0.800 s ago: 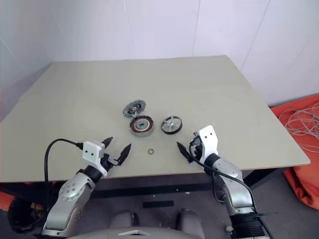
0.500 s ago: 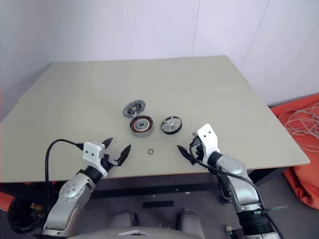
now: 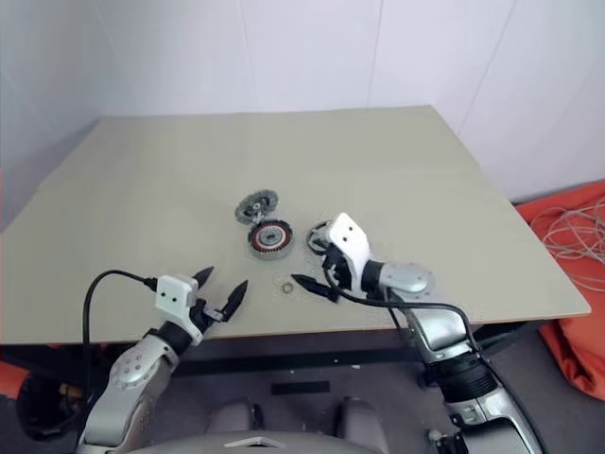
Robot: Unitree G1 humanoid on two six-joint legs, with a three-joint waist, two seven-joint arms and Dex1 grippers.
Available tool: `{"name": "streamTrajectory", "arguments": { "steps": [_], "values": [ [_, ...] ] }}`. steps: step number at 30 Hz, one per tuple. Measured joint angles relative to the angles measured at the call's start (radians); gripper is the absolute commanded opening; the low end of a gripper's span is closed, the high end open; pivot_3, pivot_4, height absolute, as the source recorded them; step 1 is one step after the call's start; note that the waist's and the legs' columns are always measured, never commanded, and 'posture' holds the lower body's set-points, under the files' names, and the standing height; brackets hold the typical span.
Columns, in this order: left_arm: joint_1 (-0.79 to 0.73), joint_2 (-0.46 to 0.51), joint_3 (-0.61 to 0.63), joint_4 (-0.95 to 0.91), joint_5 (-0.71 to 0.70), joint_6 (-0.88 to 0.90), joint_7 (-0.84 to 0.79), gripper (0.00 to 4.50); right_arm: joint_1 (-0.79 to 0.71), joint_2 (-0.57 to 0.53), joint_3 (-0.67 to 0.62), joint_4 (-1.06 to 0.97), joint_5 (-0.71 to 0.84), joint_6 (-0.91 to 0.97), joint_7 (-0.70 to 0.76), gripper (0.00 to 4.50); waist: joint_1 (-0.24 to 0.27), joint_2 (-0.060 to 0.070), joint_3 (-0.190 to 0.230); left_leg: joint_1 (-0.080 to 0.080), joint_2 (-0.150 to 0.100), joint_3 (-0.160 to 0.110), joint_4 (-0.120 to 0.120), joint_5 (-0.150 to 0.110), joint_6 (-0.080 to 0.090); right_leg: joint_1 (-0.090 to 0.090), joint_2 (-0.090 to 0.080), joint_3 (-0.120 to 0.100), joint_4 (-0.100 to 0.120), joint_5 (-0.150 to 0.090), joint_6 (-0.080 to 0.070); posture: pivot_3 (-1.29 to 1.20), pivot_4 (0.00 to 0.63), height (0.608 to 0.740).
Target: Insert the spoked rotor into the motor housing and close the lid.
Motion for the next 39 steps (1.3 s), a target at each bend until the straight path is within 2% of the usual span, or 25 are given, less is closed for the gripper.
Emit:
{"name": "streamTrajectory", "arguments": {
  "steps": [11, 17, 39],
  "values": [
    [0.005, -0.015, -0.003, -0.001, 0.003, -0.002, 0.006, 4.50, -0.106, 0.028, 0.097, 0.227, -0.052, -0.066, 0.100, 4.48, -0.003, 0.000, 0.000, 0.000, 0.000, 0.000, 0.001, 0.000, 0.000, 0.000, 0.000, 0.000, 0.001, 0.000, -0.001, 0.00, 0.000, 0.740],
    [0.004, -0.017, -0.003, 0.003, 0.008, -0.010, 0.005, 4.50, -0.126, 0.066, 0.119, 0.366, -0.096, -0.145, 0.116, 4.48, -0.004, 0.000, 0.000, 0.000, 0.000, 0.000, 0.002, 0.000, 0.000, 0.000, 0.000, 0.000, 0.001, 0.004, -0.006, 0.00, 0.000, 0.740],
    [0.007, -0.024, -0.001, 0.015, 0.019, -0.032, 0.008, 4.50, -0.138, 0.095, 0.144, 0.391, -0.157, -0.175, 0.175, 4.48, -0.003, -0.001, 0.000, 0.000, 0.000, 0.000, 0.002, 0.000, 0.000, 0.000, 0.000, 0.000, 0.001, 0.004, -0.006, 0.00, 0.000, 0.740]
  ]
}}
